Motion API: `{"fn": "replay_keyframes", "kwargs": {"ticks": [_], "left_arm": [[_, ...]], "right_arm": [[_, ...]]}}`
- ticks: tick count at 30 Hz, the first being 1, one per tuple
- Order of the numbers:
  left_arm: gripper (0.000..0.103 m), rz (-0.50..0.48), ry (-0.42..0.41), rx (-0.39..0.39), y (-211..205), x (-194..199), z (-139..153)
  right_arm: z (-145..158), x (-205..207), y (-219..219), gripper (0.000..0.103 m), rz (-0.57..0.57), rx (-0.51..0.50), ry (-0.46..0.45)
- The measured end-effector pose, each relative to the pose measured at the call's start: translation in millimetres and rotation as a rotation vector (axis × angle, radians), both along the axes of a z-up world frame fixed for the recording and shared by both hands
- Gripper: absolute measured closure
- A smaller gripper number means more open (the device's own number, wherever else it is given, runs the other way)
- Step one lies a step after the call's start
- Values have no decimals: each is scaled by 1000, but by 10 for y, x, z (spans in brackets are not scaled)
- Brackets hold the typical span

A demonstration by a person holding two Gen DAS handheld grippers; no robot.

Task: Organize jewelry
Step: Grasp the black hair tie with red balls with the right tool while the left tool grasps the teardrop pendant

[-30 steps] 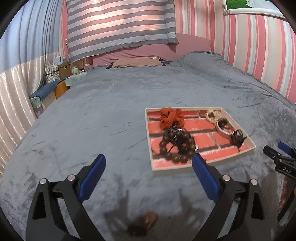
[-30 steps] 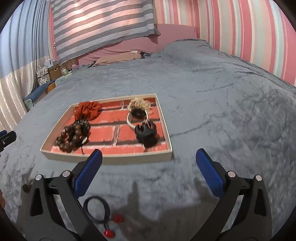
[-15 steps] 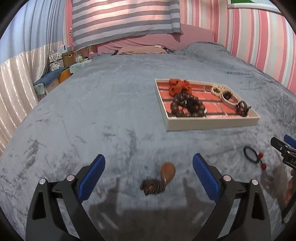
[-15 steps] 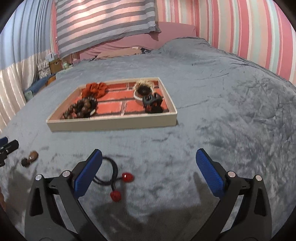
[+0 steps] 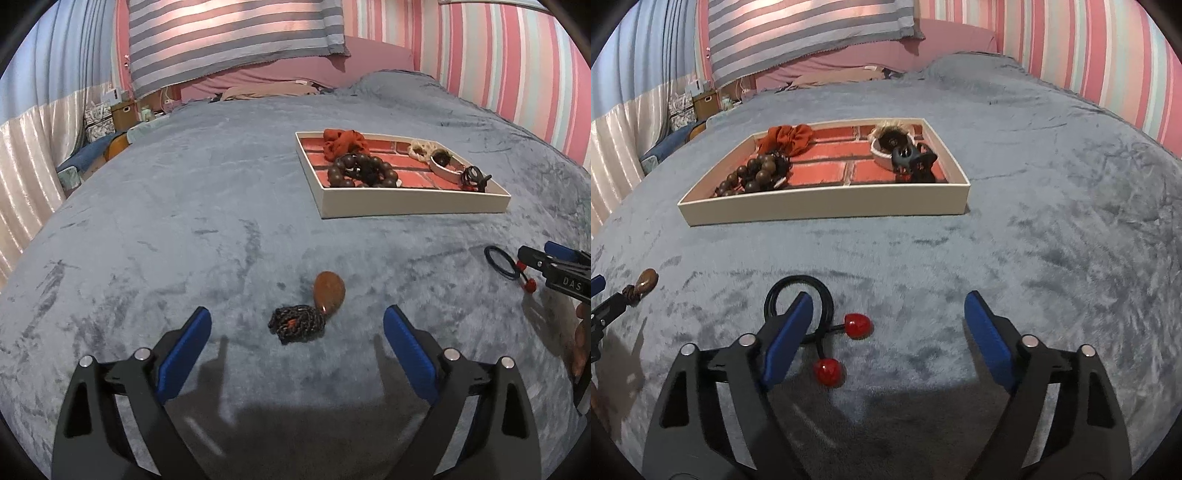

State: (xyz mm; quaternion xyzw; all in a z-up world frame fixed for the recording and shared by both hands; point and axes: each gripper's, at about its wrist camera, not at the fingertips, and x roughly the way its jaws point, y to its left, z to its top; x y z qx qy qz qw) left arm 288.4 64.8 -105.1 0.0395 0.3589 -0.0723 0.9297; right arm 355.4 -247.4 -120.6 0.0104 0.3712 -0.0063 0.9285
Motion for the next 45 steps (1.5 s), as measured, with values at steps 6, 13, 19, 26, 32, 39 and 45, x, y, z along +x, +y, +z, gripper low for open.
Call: {"fn": "replay_keyframes", "kwargs": {"ticks": [6, 13, 19, 26, 32, 39, 45], "left_arm": [[30, -23, 23, -43, 84, 68, -40], [51, -59, 78, -85, 139, 163, -112], [58, -109, 95, -61, 25, 190, -169], [67, -129, 90, -55, -19, 193, -176], [72, -132, 70, -42, -47, 163, -163], [72, -125, 52, -52, -37, 144, -137], [72, -121, 43, -51, -37, 127, -123]], "right_arm": [[-64, 49, 53, 31, 24, -14, 33], [-96, 80, 61, 37, 41, -5, 51], [-127, 152, 45, 47, 60, 43, 76], [-134, 133, 122, 71, 90, 33, 79], [-128, 112, 177, 81, 106, 13, 67], [-105, 94, 161, 84, 99, 14, 46], [-87, 86, 137, 84, 95, 29, 38]]}}
